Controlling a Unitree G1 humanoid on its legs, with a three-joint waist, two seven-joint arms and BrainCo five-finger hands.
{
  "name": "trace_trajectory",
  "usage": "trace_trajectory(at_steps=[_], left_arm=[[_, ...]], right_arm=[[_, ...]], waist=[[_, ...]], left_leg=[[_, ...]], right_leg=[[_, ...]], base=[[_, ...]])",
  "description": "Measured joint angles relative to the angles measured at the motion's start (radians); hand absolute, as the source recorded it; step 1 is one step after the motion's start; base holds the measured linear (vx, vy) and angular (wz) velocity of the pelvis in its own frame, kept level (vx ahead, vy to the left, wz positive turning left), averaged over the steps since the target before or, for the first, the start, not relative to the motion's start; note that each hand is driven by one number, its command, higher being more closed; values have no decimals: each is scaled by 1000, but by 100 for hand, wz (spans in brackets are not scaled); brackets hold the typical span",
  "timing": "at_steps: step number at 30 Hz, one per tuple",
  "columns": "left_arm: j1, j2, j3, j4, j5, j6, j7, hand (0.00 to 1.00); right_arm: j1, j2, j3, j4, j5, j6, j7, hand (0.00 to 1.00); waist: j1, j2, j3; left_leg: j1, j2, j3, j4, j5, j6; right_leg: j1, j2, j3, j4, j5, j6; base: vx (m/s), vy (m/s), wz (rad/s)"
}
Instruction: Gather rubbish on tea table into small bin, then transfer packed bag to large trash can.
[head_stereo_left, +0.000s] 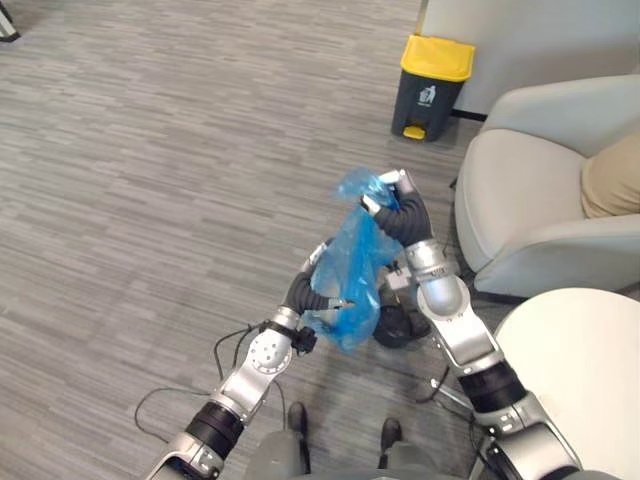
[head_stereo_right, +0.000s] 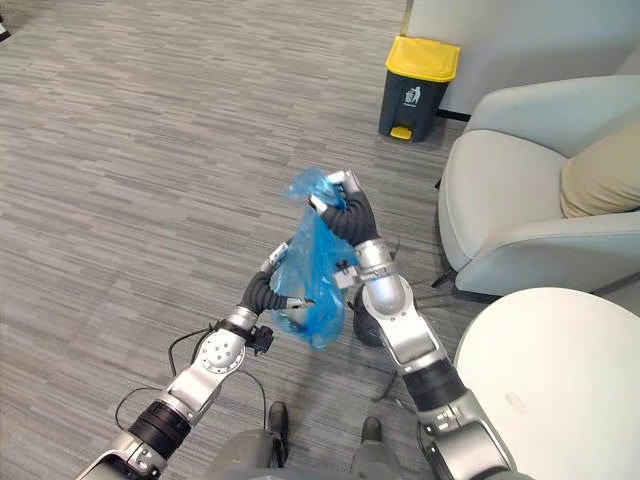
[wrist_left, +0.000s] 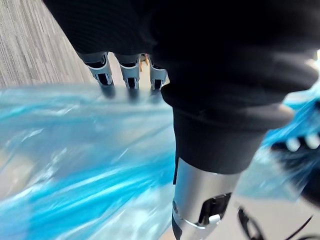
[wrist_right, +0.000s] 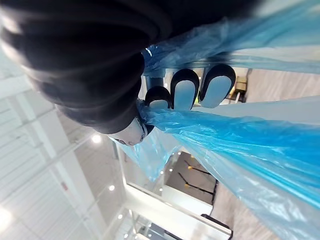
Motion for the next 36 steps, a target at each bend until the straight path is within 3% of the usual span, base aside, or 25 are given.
trace_trajectory(at_steps=[1,2,8,14,15,22,25,28,33,36], left_arm=[[-2,-10,-9,17,20,6,-8,0],[-5,-20,-18,28,39,8,-12,100],[-54,-34,-22,89,97,21,-11,100],[-109,-38,-21,102,94,18,18,100],[-110,-38,-21,101,94,18,23,100],[-81,-40,-14,76,52,27,33,100],[-12,-42,29,43,34,28,36,100],[67,-42,95,42,20,39,36,100],[166,-48,221,-11,-4,39,59,100],[241,-48,312,-50,-19,37,78,100]], right_arm=[[-27,16,22,30,0,3,5,100],[-54,27,37,64,0,12,16,100],[-86,33,52,80,27,58,37,100],[-127,28,135,79,81,62,49,100],[-128,28,153,76,86,60,60,0],[-98,39,212,-50,73,28,107,0],[3,37,213,-112,29,-7,113,0],[150,15,211,-138,-15,-13,125,0],[417,-58,113,-167,-132,-15,126,0],[565,-100,20,-212,-193,-43,121,0]], waist=[[-3,-9,-5],[-3,-18,-13],[19,-26,-15],[18,-28,-17],[17,-28,-17],[10,-28,-17],[2,-28,-18],[-11,-29,-19],[-11,-32,-26],[-13,-31,-35]], left_leg=[[9,4,6,-22,12,-2],[13,8,17,-44,25,-7],[58,32,36,-141,86,-25],[84,66,35,-198,120,-48],[85,69,34,-198,120,-49],[105,82,37,-198,121,-51],[112,84,45,-198,120,-51],[131,84,53,-199,120,-51],[135,84,58,-207,110,-58],[135,83,59,-208,110,-58]], right_leg=[[-5,6,12,-5,4,-7],[-13,12,23,-13,9,-9],[-19,53,42,-29,32,-16],[-20,93,42,-33,40,-23],[-19,96,42,-34,40,-24],[2,109,49,-48,45,-30],[7,112,61,-52,45,-31],[23,111,72,-58,45,-30],[29,112,76,-66,33,-25],[28,111,76,-67,33,-24]], base=[[-64,-16,-27],[-78,-23,-27],[-38,-48,-14],[4,-58,-6],[16,-38,-7],[10,-10,-3],[-15,4,-7],[-25,10,-8],[-44,6,-1],[0,0,0]])
